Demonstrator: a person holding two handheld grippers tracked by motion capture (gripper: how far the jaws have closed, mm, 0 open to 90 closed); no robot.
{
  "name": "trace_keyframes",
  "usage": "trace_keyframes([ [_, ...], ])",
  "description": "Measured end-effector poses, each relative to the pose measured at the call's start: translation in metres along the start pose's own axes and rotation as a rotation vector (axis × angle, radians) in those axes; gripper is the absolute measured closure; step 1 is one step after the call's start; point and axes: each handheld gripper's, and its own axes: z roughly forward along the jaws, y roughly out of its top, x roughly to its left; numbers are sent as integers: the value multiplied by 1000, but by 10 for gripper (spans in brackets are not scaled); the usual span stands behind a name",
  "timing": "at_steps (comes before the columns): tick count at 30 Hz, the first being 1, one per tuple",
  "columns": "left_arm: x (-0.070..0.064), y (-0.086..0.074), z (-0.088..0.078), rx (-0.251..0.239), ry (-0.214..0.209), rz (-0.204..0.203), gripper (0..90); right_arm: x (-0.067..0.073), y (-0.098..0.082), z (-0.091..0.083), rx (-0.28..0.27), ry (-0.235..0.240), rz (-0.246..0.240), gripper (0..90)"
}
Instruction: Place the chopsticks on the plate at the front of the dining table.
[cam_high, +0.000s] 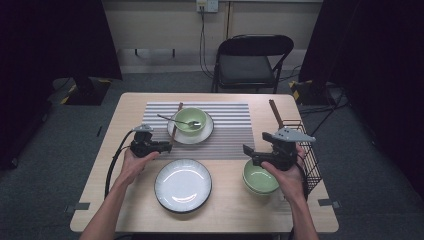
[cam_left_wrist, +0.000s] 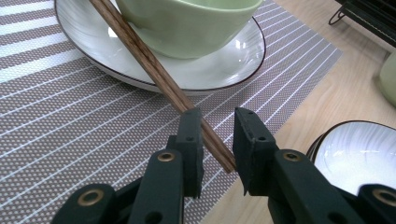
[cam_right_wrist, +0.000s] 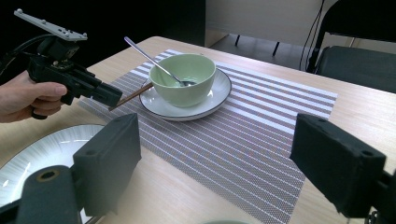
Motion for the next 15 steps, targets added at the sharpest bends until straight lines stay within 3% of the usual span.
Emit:
trace_keyframes([
  [9,5,-4,-9,-16,6,1,765,1,0,1,-1,-1,-2,154],
  [15,7,-7,-11,10,35,13,750,1,0,2,0,2,-3,154],
])
